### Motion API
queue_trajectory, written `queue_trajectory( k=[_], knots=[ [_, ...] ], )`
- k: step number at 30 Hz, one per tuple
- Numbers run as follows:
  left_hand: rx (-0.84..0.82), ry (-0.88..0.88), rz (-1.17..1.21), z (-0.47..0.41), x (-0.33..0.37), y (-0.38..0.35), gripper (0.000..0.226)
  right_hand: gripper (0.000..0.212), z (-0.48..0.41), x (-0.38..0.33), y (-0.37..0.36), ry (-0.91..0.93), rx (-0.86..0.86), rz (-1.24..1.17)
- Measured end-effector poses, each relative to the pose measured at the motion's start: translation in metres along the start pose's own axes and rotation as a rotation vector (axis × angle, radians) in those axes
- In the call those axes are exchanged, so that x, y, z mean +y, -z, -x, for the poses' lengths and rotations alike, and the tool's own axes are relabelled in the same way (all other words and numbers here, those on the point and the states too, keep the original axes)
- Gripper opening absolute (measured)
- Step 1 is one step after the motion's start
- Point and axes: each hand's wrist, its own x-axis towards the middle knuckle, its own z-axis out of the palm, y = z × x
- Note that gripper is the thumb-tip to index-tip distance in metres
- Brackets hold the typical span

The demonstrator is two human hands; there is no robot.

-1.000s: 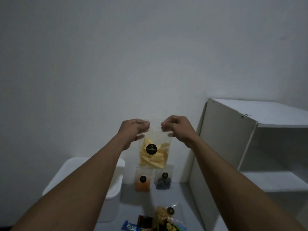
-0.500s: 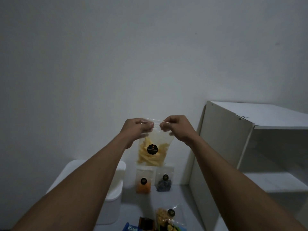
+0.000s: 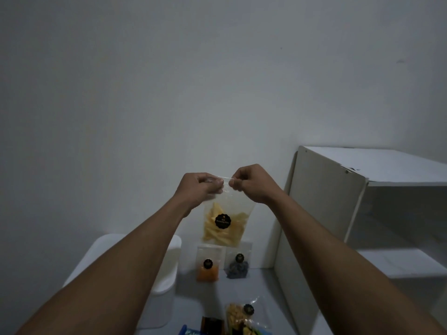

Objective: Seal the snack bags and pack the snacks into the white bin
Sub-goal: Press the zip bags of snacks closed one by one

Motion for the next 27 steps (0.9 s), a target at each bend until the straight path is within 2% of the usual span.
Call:
queue_trajectory(
  k=[3, 6, 9, 12, 17, 23, 25, 27],
  knots=[
    [0.018, 0.017, 0.012, -0.003, -0.002, 0.005, 0.014, 0.018, -0.001, 0.005, -0.003, 0.012, 0.004, -0.007],
    [0.091, -0.033, -0.046, -0.009, -0.004, 0.011, 0.011, 0.018, 0.002, 0.008, -0.007, 0.016, 0.025, -0.109],
    [0.122, -0.028, -0.001, -0.013, -0.003, 0.015, 0.013, 0.016, 0.004, 0.015, -0.005, -0.029, 0.015, -0.213],
    [0.081, 0.012, 0.027, -0.012, 0.0, 0.019, 0.018, 0.014, 0.005, 0.02, -0.003, -0.052, 0.014, -0.266],
    [-0.034, 0.132, 0.004, -0.014, 0.001, 0.018, 0.02, 0.014, 0.002, 0.021, -0.002, -0.026, 0.039, -0.176],
    [0.065, 0.013, -0.102, -0.022, -0.002, 0.015, 0.009, 0.012, 0.005, 0.022, -0.005, -0.062, 0.043, -0.298],
    [0.064, 0.009, -0.097, -0.025, -0.004, 0.017, 0.009, 0.009, 0.006, 0.024, -0.003, -0.093, 0.045, -0.37],
    [0.039, 0.018, -0.076, -0.024, -0.007, 0.017, 0.012, 0.01, 0.006, 0.026, -0.002, -0.084, 0.061, -0.321]
  ],
)
